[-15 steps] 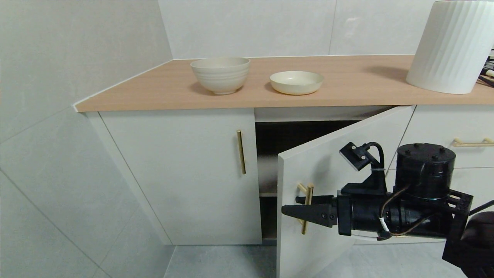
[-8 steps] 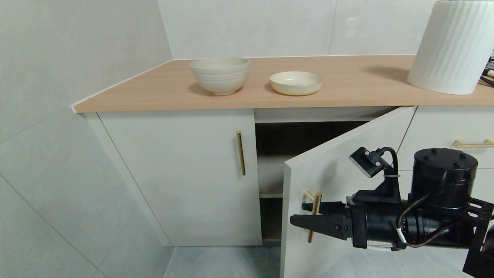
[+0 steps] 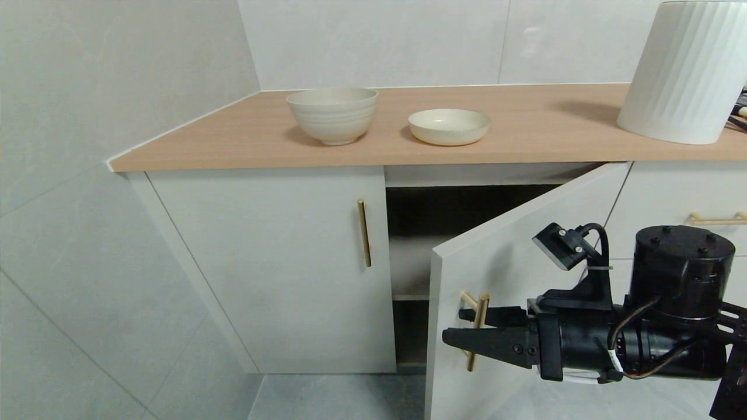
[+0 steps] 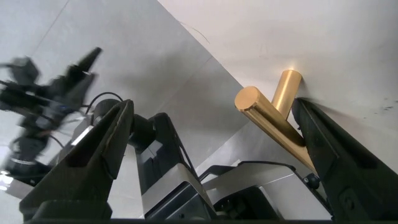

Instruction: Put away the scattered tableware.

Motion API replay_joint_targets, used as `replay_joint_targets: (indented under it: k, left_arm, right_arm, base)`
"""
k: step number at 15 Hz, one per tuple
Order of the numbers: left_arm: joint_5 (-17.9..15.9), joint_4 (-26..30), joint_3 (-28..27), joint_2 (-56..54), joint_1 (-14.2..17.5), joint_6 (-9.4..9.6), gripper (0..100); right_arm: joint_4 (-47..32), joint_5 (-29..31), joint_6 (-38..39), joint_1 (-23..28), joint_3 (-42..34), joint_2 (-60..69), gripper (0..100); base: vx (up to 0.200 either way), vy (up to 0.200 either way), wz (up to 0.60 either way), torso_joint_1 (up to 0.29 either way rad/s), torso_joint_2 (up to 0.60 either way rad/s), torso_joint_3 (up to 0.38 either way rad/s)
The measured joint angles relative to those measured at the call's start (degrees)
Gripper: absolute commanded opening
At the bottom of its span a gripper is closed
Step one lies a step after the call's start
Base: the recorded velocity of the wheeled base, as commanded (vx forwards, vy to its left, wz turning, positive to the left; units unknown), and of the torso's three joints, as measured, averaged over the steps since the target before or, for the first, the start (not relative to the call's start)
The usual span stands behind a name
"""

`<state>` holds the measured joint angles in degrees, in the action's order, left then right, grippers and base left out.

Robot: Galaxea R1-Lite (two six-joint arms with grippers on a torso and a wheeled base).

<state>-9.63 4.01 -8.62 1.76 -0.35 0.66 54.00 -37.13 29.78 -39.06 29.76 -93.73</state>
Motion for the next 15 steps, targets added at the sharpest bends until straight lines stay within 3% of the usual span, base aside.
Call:
replay_joint_targets:
  k: [3, 7, 9, 11, 13, 15]
  left_arm:
    - [-8.2, 2.7, -8.6, 9.1, -0.4, -0.66, 100]
    - [-20.7, 1.2, -19.8, 30.3, -0.9, -2.54, 100]
    - [-24.8, -0.8, -24.0, 42.4, -2.7, -4.0, 100]
    - [-26.9, -6.5, -26.4, 54.0, -6.6, -7.28, 100]
    - [-28.2, -16.0, -26.8, 65.0, -11.6, -11.08, 100]
    - [-28.6, -25.1, -25.1, 74.2, -16.6, -13.43, 100]
  right_arm:
    - [0.0, 0.0, 0.0, 0.0, -0.1, 0.0, 100]
    - [0.0, 0.0, 0.0, 0.0, -0.1, -0.1, 100]
    - [0.0, 0.0, 0.0, 0.0, -0.1, -0.2, 100]
    - [0.0, 0.0, 0.0, 0.0, -0.1, -0.2, 100]
    - [-0.1, 0.0, 0.0, 0.0, -0.1, -0.2, 100]
    - [0.0, 0.0, 0.0, 0.0, 0.0, -0.3, 100]
  base:
    - [0.0, 0.0, 0.0, 0.0, 0.0, 0.0]
    - [0.0, 0.0, 0.0, 0.0, 0.0, 0.0]
    - [0.0, 0.0, 0.0, 0.0, 0.0, 0.0]
    - [0.0, 0.0, 0.0, 0.0, 0.0, 0.0]
    - [0.0, 0.0, 0.0, 0.0, 0.0, 0.0]
    - [0.0, 0.0, 0.0, 0.0, 0.0, 0.0]
